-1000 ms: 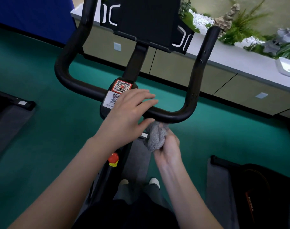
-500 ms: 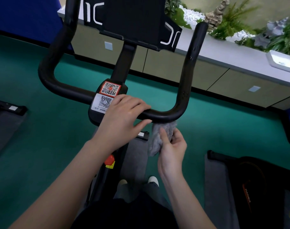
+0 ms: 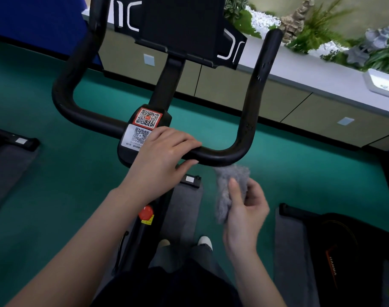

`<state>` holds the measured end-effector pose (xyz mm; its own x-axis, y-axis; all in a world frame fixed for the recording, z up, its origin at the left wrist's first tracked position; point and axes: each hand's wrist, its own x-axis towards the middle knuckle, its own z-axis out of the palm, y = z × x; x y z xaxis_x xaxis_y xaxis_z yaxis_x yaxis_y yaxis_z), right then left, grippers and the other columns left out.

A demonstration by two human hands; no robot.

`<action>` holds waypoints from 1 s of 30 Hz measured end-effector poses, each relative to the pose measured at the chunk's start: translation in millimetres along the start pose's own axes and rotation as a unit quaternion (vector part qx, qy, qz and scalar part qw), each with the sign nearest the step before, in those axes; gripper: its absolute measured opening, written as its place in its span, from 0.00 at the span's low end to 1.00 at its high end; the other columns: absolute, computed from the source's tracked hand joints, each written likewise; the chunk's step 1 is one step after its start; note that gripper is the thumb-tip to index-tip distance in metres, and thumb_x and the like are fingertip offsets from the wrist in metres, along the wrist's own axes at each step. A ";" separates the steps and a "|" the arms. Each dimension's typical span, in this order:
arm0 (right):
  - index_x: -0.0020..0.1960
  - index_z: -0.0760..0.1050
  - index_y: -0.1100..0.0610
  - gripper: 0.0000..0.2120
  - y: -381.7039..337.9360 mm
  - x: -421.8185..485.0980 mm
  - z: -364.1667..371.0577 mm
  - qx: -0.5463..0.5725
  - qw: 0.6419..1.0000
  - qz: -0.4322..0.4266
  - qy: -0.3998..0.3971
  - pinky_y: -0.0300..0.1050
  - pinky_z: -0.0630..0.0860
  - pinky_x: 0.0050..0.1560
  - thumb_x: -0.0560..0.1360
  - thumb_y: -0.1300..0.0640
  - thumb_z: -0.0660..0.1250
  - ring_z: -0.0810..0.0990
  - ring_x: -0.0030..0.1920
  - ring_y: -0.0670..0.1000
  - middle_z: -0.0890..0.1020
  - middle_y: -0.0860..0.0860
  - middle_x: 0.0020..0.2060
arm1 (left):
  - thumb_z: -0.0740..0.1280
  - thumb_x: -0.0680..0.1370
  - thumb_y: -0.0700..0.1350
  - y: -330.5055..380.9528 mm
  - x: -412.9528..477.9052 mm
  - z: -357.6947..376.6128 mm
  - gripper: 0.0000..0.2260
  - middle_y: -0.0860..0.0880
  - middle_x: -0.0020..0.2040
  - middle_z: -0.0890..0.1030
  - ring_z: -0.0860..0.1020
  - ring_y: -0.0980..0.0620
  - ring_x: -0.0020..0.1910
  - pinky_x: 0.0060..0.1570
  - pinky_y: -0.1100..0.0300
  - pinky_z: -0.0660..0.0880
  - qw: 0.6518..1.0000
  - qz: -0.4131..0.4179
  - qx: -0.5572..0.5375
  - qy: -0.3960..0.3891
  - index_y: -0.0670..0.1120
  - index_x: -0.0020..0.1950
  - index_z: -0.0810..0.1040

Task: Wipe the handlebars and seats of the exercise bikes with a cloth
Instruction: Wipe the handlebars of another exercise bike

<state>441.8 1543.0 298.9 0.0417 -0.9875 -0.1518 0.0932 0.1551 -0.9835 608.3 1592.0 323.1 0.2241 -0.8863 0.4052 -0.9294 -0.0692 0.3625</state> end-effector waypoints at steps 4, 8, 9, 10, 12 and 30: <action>0.47 0.77 0.53 0.09 0.2 0.9 1.4 -0.074 0.986 -0.142 0.049 0.44 0.77 0.50 0.73 0.67 0.69 0.79 0.46 0.50 0.81 0.54 0.43 | 0.73 0.72 0.45 0.4 0.1 0.1 0.15 0.51 0.52 0.81 0.78 0.48 0.51 0.60 0.51 0.68 1.000 -0.002 0.001 0.002 0.44 0.57 0.80; 0.48 0.78 0.54 0.10 4.7 -8.7 20.2 -0.116 0.968 -0.223 -0.011 0.44 0.75 0.52 0.70 0.67 0.68 0.78 0.48 0.48 0.79 0.52 0.44 | 0.73 0.72 0.45 1.2 -0.1 0.1 0.14 0.50 0.52 0.81 0.78 0.48 0.51 0.59 0.52 0.68 1.000 -0.003 0.004 0.004 0.44 0.57 0.80; 0.48 0.78 0.56 0.10 5.4 -9.7 21.4 -0.119 0.967 -0.225 -0.022 0.44 0.75 0.52 0.70 0.67 0.69 0.79 0.48 0.47 0.79 0.51 0.44 | 0.73 0.72 0.45 1.4 -0.1 -0.2 0.14 0.50 0.52 0.81 0.78 0.48 0.51 0.59 0.51 0.68 1.000 -0.002 0.005 0.003 0.44 0.57 0.80; 0.47 0.79 0.56 0.10 4.2 -9.3 19.6 -0.116 0.969 -0.216 -0.024 0.46 0.76 0.51 0.70 0.68 0.69 0.79 0.47 0.49 0.79 0.52 0.44 | 0.73 0.72 0.45 1.3 -0.3 -0.3 0.14 0.50 0.52 0.81 0.78 0.47 0.52 0.59 0.51 0.68 1.000 -0.001 0.006 0.002 0.44 0.57 0.80; 0.46 0.78 0.52 0.10 -5.6 -2.9 10.1 -0.092 0.977 -0.192 0.000 0.53 0.77 0.48 0.70 0.66 0.69 0.79 0.45 0.55 0.79 0.56 0.43 | 0.73 0.72 0.45 1.6 -0.5 -0.6 0.15 0.50 0.52 0.81 0.78 0.47 0.52 0.59 0.51 0.67 1.000 -0.003 0.004 -0.002 0.44 0.57 0.80; 0.52 0.80 0.59 0.13 -69.5 60.6 38.1 -0.486 0.747 -0.359 -0.278 0.50 0.71 0.52 0.71 0.68 0.64 0.74 0.49 0.58 0.83 0.50 0.44 | 0.74 0.70 0.49 6.6 2.1 -0.7 0.14 0.50 0.47 0.82 0.78 0.47 0.48 0.58 0.56 0.66 0.999 -0.038 -0.021 0.021 0.44 0.52 0.80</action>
<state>475.7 1473.4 361.7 0.7599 -0.6009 0.2481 -0.4648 -0.7690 -0.4388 602.8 1590.1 326.9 0.3065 -0.8592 0.4097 -0.8965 -0.1160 0.4275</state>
